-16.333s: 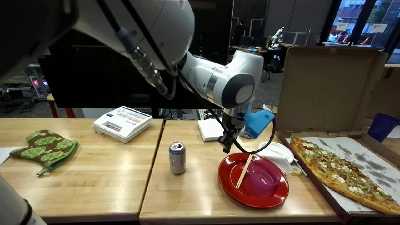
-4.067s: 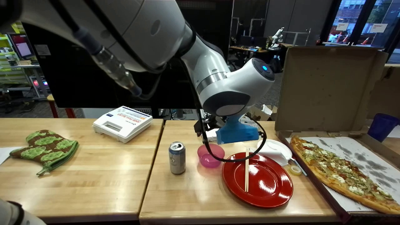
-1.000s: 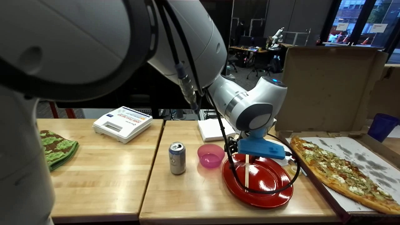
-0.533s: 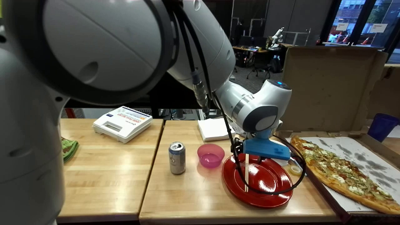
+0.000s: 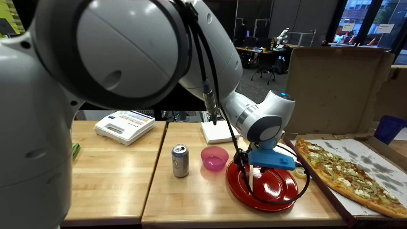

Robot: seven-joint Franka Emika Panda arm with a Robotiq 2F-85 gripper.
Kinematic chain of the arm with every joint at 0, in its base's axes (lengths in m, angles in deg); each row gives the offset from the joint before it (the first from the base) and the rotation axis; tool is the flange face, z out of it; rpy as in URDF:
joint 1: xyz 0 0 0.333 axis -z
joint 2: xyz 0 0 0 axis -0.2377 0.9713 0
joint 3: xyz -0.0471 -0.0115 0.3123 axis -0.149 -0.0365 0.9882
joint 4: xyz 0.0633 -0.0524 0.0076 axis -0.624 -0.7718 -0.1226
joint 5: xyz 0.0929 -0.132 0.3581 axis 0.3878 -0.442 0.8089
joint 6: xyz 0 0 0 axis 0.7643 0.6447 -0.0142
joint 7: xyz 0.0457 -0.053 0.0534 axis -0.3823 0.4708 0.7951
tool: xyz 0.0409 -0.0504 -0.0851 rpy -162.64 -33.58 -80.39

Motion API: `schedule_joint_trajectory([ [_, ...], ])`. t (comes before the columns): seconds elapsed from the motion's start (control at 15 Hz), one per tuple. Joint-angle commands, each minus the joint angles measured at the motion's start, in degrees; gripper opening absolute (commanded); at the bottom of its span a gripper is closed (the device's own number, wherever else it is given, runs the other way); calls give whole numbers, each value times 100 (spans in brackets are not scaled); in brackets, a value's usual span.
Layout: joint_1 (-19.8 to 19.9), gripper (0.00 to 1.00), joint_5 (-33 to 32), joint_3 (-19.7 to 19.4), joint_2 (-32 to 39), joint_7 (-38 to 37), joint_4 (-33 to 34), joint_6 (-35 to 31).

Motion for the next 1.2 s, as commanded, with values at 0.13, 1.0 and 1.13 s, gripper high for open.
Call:
schedule_joint_trajectory([
  [0.13,171,100,-114,113,-275,352,-324,-241],
  [1.0,104,100,-316,168,-194,210,-387,-743],
  [1.13,95,100,-395,179,-187,182,-376,-774],
])
